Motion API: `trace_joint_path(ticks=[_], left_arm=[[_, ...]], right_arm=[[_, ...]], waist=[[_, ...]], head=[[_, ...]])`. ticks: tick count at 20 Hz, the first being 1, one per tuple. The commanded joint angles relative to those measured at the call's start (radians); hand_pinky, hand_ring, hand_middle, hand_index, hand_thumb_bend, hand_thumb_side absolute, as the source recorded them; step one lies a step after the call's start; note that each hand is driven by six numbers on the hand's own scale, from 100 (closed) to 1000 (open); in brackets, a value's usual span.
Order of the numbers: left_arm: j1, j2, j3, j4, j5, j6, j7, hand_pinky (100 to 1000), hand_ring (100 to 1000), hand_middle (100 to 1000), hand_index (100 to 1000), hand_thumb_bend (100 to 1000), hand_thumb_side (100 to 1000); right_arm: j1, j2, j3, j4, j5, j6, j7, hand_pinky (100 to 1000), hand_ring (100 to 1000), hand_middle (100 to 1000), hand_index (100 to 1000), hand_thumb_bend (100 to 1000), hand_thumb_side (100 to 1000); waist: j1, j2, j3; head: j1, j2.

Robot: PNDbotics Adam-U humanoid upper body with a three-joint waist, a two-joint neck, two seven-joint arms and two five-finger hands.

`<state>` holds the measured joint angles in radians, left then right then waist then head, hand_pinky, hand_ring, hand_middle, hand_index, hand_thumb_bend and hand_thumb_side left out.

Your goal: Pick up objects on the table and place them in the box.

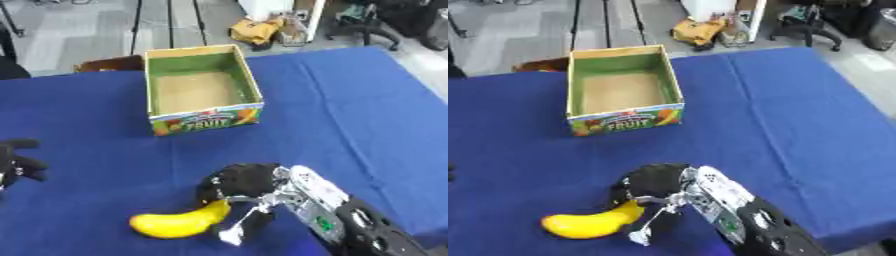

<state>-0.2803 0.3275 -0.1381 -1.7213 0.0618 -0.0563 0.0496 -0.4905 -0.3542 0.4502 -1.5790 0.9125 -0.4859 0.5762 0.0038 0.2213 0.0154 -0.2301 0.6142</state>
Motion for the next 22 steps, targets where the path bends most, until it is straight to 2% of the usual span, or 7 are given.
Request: trace_joint_path(ticks=[1, 6, 10, 13, 15, 22], left_arm=[[-0.014, 0.022, 0.003, -0.02, 0.002, 0.0, 0.001, 504, 551, 680, 718, 557, 829], [-0.014, 0.022, 0.003, -0.021, 0.002, 0.001, 0.0, 504, 551, 681, 718, 557, 829], [-0.014, 0.022, 0.003, -0.021, 0.002, 0.001, 0.0, 504, 551, 681, 718, 558, 829], [-0.014, 0.022, 0.003, -0.021, 0.002, 0.001, 0.0, 503, 551, 681, 718, 558, 829], [-0.014, 0.022, 0.003, -0.021, 0.003, 0.001, 0.0, 503, 551, 682, 718, 558, 829], [-0.015, 0.023, 0.003, -0.021, 0.003, 0.001, 0.0, 503, 551, 682, 719, 558, 829]], right_arm=[[-0.013, -0.003, 0.0, 0.003, 0.019, -0.014, 0.001, 667, 859, 782, 855, 100, 652], [-0.017, -0.004, 0.005, 0.02, 0.029, -0.03, 0.004, 672, 859, 785, 856, 100, 725], [-0.019, -0.006, 0.005, 0.032, 0.04, -0.046, 0.007, 680, 861, 789, 858, 100, 715], [-0.02, -0.012, 0.003, 0.035, 0.06, -0.059, 0.001, 691, 857, 793, 858, 100, 624], [-0.021, -0.016, 0.0, 0.037, 0.08, -0.065, -0.013, 692, 851, 788, 848, 100, 520], [-0.019, -0.011, 0.006, 0.056, 0.139, -0.077, -0.056, 692, 847, 785, 821, 100, 425]], waist=[[0.001, -0.015, 0.004], [0.002, -0.016, 0.007], [0.001, -0.016, 0.009], [0.001, -0.016, 0.01], [0.0, -0.017, 0.011], [0.0, -0.018, 0.013]], head=[[-0.002, -0.009], [-0.005, -0.01], [-0.006, -0.012], [-0.006, -0.012], [-0.007, -0.012], [-0.009, -0.013]])
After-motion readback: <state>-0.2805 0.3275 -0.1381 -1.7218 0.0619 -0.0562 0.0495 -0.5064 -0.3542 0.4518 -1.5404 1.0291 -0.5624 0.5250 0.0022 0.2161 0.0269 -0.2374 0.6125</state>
